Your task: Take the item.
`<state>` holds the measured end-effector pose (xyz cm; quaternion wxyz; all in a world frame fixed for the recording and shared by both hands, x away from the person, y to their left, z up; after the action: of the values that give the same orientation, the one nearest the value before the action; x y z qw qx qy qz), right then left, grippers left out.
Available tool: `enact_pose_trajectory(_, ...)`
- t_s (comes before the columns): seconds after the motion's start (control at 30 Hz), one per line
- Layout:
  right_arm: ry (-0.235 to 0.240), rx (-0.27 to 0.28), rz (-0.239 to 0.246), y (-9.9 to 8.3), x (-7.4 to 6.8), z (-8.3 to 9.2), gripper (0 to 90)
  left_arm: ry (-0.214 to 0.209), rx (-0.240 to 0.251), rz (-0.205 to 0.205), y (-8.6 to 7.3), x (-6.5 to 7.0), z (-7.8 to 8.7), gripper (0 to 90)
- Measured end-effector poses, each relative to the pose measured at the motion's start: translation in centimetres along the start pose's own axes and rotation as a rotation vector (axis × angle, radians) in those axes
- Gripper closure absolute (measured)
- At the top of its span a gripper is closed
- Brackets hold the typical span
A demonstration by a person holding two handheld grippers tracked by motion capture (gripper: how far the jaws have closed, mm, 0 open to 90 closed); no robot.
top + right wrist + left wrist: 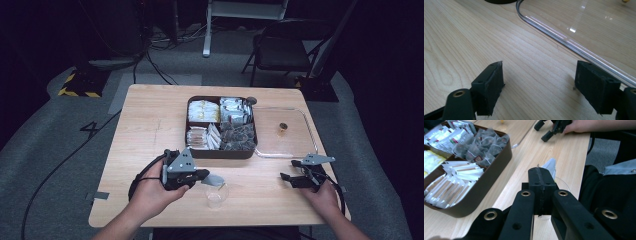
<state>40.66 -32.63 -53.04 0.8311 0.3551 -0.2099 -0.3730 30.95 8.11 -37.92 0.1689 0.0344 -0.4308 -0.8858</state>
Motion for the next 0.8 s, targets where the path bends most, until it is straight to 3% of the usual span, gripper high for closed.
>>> enact_pose_trajectory(0.33, 0.0, 0.0, 0.0, 0.0, 0.0, 0.0, 23.3, -0.003, -0.094, -0.023, -0.8, 0.2, -1.7, 90.0)
enact_pose_trajectory(0.8, 0.0, 0.0, 0.0, 0.0, 0.0, 0.0, 23.3, -0.021, -0.153, -0.045, -1.1, 0.5, -3.9, 90.0)
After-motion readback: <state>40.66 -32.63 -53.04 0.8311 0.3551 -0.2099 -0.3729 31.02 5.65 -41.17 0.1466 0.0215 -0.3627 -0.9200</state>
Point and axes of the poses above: each handheld gripper's, and its own axes: z roughly backward along the jaws, y roughly out of its top, x roughly to its right, the point moved 4 cm from there along -z, roughly forward along the jaws, and after that the axes turned 7 degrees about -y, right-handed, at the moved point
